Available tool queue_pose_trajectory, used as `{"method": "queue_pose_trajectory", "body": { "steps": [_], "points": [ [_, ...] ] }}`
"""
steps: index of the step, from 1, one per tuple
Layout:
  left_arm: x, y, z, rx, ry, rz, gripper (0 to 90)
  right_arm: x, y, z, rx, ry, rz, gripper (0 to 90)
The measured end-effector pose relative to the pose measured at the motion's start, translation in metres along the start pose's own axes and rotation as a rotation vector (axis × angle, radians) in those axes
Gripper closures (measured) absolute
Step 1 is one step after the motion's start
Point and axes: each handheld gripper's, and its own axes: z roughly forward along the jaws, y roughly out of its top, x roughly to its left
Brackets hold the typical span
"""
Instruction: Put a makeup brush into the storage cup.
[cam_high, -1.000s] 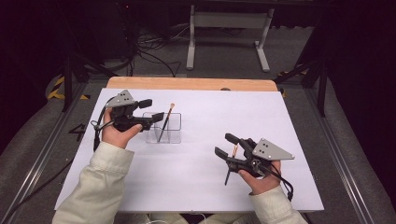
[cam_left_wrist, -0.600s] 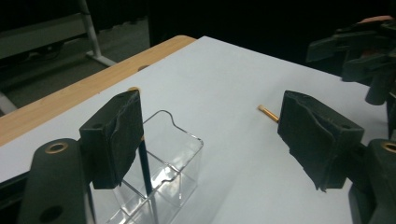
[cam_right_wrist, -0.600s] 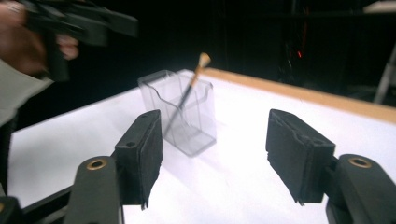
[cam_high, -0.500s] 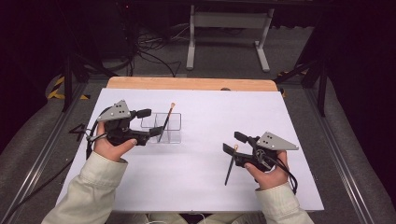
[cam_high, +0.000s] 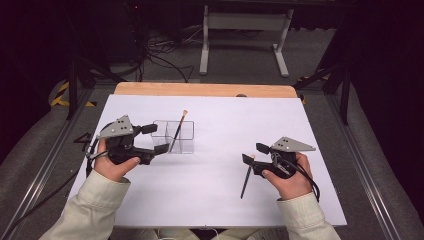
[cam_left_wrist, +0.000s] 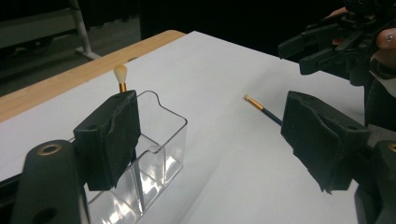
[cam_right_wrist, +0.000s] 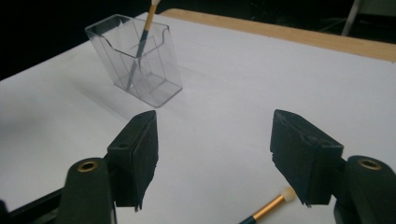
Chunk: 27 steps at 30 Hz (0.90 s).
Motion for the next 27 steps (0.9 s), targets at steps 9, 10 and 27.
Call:
{"method": "queue_pose_trajectory", "body": {
  "steps": [9,10,27],
  "points": [
    [0.001,-0.012,-0.002,0.003,0.046,-0.003,19.7,-0.008,0.001,0.006,0.139,-0.032,0.060,33.4],
    [0.001,-0.012,-0.002,0.002,0.045,0.004,19.6,-0.009,0.002,0.006,0.152,-0.039,0.066,33.4],
    [0.003,-0.026,-0.010,-0.027,0.056,-0.025,19.3,-0.019,0.012,0.022,0.338,-0.088,0.084,32.8]
  ]
}}
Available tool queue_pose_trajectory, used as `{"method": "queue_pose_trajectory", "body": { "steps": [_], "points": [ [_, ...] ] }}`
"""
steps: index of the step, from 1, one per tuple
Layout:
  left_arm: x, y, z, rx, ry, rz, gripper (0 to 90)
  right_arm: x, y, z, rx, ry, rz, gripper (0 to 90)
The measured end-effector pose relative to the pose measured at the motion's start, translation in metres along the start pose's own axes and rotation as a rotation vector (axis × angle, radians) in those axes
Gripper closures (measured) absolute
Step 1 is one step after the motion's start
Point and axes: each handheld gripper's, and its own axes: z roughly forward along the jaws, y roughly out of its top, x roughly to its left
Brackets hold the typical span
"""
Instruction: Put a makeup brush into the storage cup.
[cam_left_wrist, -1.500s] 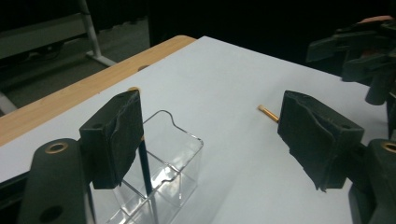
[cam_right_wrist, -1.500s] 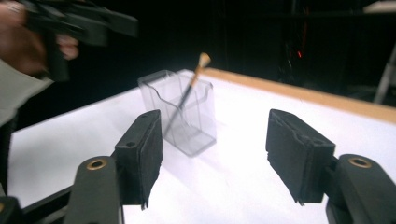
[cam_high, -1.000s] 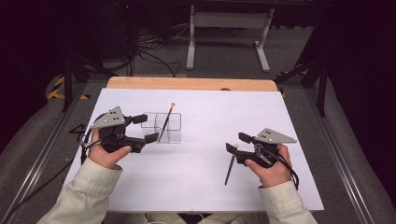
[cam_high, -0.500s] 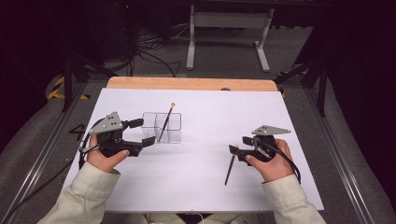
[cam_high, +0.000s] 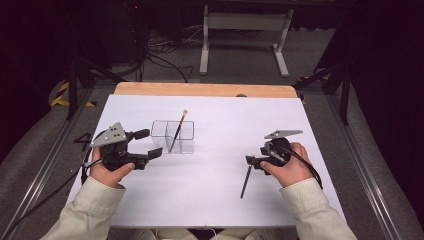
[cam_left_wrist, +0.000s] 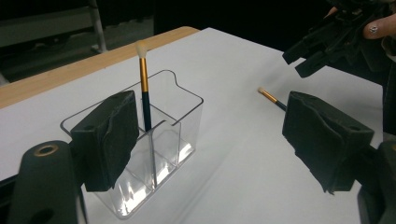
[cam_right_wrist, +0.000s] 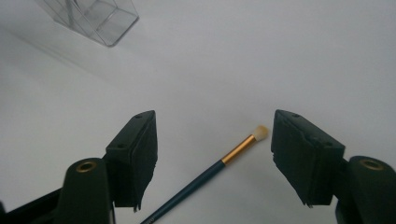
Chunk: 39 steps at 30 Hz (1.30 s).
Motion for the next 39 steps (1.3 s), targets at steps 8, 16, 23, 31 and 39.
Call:
{"method": "queue_pose_trajectory", "body": {
  "steps": [8,16,23,31,39],
  "points": [
    [-0.002,-0.008,-0.003,0.002,0.000,0.004,19.4,-0.003,0.006,0.008,0.061,-0.013,0.001,32.2],
    [0.003,-0.013,-0.003,0.020,0.011,-0.014,18.8,-0.004,0.011,0.018,0.131,-0.021,-0.007,31.2],
    [0.004,-0.014,-0.003,0.025,0.011,-0.018,18.2,-0.007,0.015,0.026,0.167,-0.035,0.007,31.7],
    [0.005,-0.016,-0.001,0.044,0.014,-0.019,18.0,-0.008,0.014,0.036,0.235,-0.051,0.013,33.5],
    [0.004,-0.020,-0.006,0.053,0.024,-0.032,17.9,-0.007,0.012,0.046,0.306,-0.062,0.032,35.5]
  ]
}}
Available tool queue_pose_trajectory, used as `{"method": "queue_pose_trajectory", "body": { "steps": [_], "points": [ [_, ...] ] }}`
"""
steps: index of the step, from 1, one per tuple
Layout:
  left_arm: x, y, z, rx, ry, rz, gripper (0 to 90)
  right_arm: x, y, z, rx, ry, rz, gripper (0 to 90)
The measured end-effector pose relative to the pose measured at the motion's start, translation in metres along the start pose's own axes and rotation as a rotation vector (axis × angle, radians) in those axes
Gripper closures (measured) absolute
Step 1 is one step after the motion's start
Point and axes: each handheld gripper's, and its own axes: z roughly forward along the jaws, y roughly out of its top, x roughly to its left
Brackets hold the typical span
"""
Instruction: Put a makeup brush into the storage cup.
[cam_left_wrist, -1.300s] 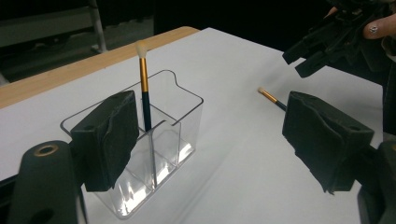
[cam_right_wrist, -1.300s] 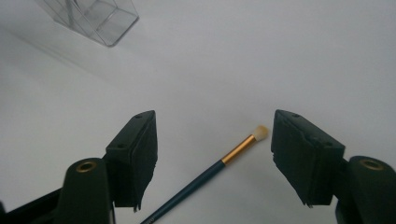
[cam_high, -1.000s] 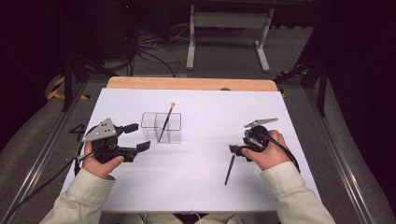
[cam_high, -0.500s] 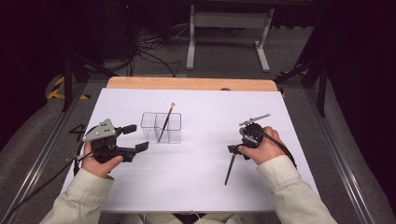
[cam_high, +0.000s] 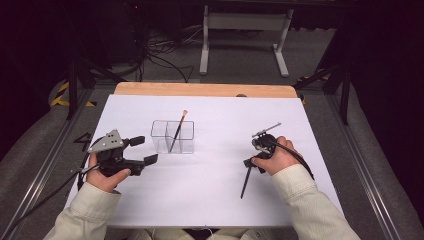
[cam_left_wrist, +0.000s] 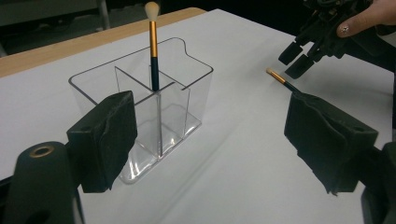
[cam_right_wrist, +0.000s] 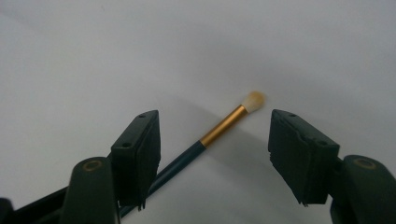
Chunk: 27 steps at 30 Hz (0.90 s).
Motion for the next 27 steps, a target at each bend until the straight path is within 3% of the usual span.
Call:
{"method": "queue_pose_trajectory", "body": {
  "steps": [14,27],
  "points": [
    [0.000,-0.001,-0.001,0.006,-0.004,-0.001,17.9,0.007,0.000,0.013,0.103,-0.004,-0.010,38.8],
    [0.001,-0.001,0.000,0.010,-0.006,-0.010,17.9,0.013,-0.002,0.017,0.133,-0.001,-0.029,41.5]
  ]
}}
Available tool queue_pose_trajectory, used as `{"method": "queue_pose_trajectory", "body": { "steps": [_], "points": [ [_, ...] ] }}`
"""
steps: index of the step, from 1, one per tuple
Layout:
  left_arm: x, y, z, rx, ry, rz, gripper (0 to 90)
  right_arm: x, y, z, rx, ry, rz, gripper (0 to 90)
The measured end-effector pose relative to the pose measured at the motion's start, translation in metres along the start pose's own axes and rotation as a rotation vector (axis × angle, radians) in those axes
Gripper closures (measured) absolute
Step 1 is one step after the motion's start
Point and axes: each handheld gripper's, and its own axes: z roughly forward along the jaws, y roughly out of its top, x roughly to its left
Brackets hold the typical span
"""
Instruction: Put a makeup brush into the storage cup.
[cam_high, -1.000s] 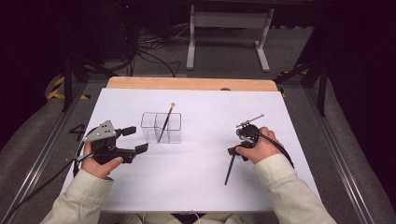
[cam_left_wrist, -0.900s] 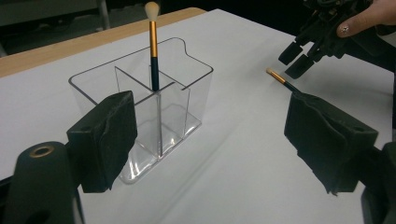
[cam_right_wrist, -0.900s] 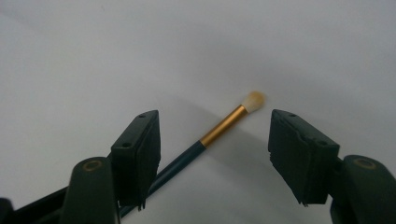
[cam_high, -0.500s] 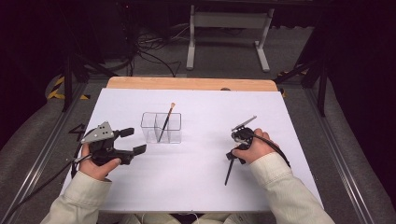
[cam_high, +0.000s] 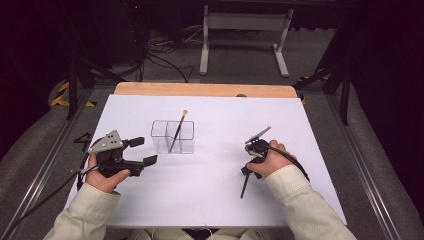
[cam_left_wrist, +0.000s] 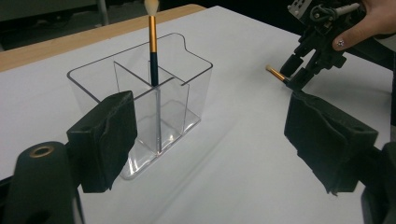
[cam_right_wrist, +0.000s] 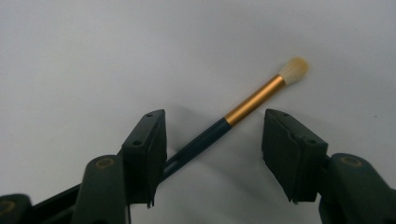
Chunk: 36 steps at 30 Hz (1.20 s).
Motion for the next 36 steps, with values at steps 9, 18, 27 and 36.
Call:
{"method": "queue_pose_trajectory", "body": {
  "steps": [9,18,27,36],
  "points": [
    [0.000,0.000,0.000,0.002,0.001,0.004,17.9,0.005,-0.001,-0.001,0.022,-0.008,-0.020,46.5],
    [0.001,-0.001,0.001,0.005,-0.003,0.002,17.9,0.005,0.002,-0.001,0.057,-0.048,-0.062,64.4],
    [0.001,-0.001,0.002,0.006,-0.006,0.001,17.9,0.009,0.007,0.000,0.096,-0.073,-0.119,82.0],
    [0.000,-0.001,0.003,0.003,-0.011,-0.003,17.9,0.009,0.009,0.001,0.118,-0.061,-0.139,84.3]
  ]
}}
